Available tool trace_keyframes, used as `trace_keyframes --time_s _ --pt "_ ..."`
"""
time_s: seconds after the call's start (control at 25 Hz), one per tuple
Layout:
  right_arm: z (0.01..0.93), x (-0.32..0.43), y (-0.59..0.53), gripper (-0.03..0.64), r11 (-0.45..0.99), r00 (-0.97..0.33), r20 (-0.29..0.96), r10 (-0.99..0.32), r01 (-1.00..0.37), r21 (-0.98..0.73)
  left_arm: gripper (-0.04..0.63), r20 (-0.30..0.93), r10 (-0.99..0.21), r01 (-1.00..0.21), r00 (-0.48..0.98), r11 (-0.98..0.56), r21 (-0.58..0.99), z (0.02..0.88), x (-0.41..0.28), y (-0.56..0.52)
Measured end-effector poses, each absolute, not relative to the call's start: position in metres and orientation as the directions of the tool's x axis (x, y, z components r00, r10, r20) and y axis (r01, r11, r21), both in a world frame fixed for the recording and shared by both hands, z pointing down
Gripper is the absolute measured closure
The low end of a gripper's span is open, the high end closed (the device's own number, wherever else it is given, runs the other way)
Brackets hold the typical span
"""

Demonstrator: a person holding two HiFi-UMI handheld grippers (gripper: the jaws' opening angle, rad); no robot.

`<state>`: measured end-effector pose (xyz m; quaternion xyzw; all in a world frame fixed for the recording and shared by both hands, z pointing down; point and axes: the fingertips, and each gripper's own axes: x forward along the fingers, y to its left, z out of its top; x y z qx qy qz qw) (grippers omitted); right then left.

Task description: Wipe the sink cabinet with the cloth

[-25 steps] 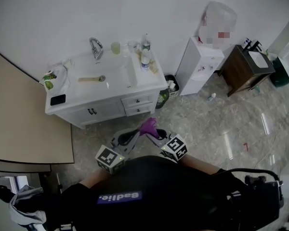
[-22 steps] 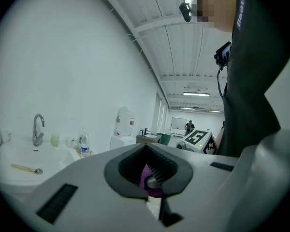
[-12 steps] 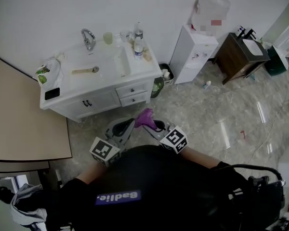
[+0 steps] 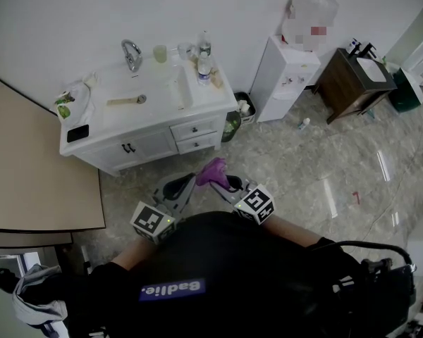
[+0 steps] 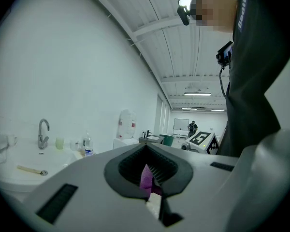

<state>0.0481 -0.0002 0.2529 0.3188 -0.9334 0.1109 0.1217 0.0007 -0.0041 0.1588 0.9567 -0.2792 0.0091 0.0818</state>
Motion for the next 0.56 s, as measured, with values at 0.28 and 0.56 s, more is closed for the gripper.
trace_keyframes --time_s 0.28,0.56 --pt "0.2514 0.0498 -0.0022 0.555 0.768 -0.763 0.289 -0.578 -0.628 -0.124 0.591 0.077 -0.518 -0.524 0.852 -0.841 0.133 0.158 0.0052 -0.0008" --pt "0.2551 0.0543 0.0034 0.555 0.753 -0.75 0.298 -0.59 -0.645 -0.132 0.591 0.067 -0.532 -0.536 0.844 -0.835 0.126 0.1649 0.0028 0.0023"
